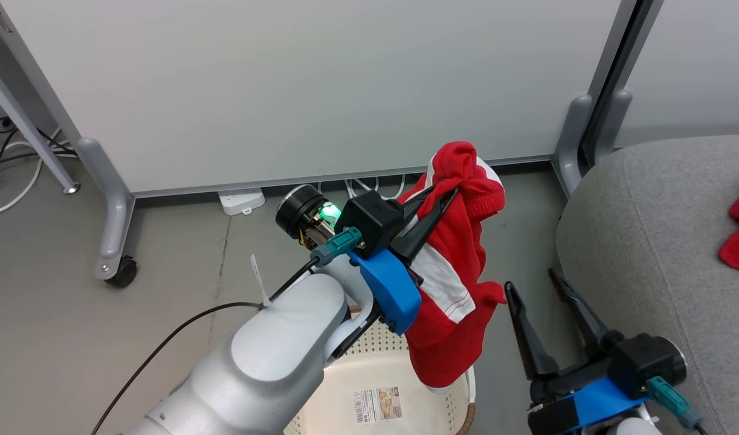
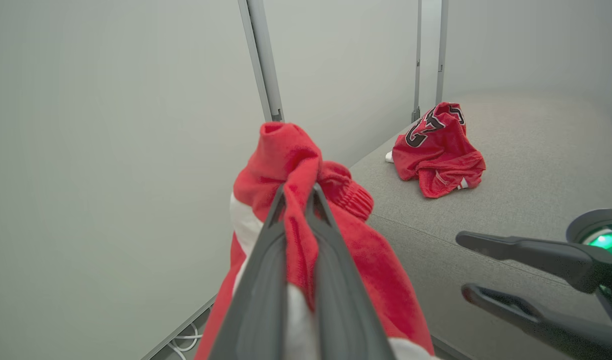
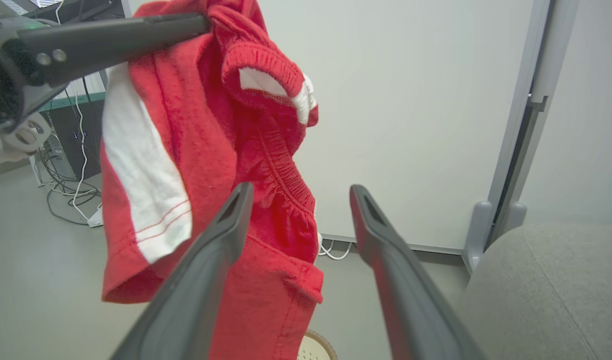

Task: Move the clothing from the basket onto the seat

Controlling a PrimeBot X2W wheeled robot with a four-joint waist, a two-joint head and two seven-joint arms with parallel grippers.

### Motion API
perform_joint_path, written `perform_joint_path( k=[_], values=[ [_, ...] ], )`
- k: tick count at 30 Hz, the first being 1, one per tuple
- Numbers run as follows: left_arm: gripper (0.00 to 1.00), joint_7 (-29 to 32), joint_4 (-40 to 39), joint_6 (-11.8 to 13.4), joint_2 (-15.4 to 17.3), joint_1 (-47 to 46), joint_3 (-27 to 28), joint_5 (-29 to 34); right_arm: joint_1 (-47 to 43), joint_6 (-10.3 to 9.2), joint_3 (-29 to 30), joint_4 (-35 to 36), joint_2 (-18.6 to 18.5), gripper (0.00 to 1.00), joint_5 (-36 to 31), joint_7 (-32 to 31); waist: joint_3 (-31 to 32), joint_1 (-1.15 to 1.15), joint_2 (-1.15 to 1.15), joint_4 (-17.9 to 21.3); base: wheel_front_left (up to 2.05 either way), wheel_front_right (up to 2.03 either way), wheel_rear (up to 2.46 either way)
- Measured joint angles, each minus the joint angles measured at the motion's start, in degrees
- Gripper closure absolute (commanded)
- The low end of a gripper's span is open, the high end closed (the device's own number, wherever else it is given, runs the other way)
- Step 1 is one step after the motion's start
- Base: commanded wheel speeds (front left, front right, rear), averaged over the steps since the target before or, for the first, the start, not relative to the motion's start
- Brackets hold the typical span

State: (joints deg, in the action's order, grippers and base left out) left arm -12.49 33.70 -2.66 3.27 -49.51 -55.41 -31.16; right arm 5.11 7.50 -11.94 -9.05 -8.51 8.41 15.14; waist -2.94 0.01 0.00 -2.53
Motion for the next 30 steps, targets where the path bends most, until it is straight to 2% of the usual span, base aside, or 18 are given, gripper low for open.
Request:
perform_joint_path(
  k=[8,14,30],
  values=[
    [1.0,-0.4,0.3,0.0,-0.1,-0.8,-0.3,-0.1,1.7,0.0,-6.9,-0.5,-1.2,0.0,0.9,0.0,-1.0,0.0,0.0,-0.6,0.0,0.0,0.0],
    [1.0,-0.7,0.6,0.1,-0.1,-0.9,-0.6,-0.5,3.4,0.0,-9.6,-1.6,-1.6,0.0,1.3,0.0,-1.2,0.0,0.0,-1.0,0.0,0.0,0.0],
    [1.0,-1.4,0.6,0.2,-0.3,-2.1,-2.3,-1.5,15.0,0.0,-15.8,-11.9,-0.2,0.0,2.1,0.0,-2.4,0.0,0.0,-1.6,0.0,0.0,0.0]
  ],
)
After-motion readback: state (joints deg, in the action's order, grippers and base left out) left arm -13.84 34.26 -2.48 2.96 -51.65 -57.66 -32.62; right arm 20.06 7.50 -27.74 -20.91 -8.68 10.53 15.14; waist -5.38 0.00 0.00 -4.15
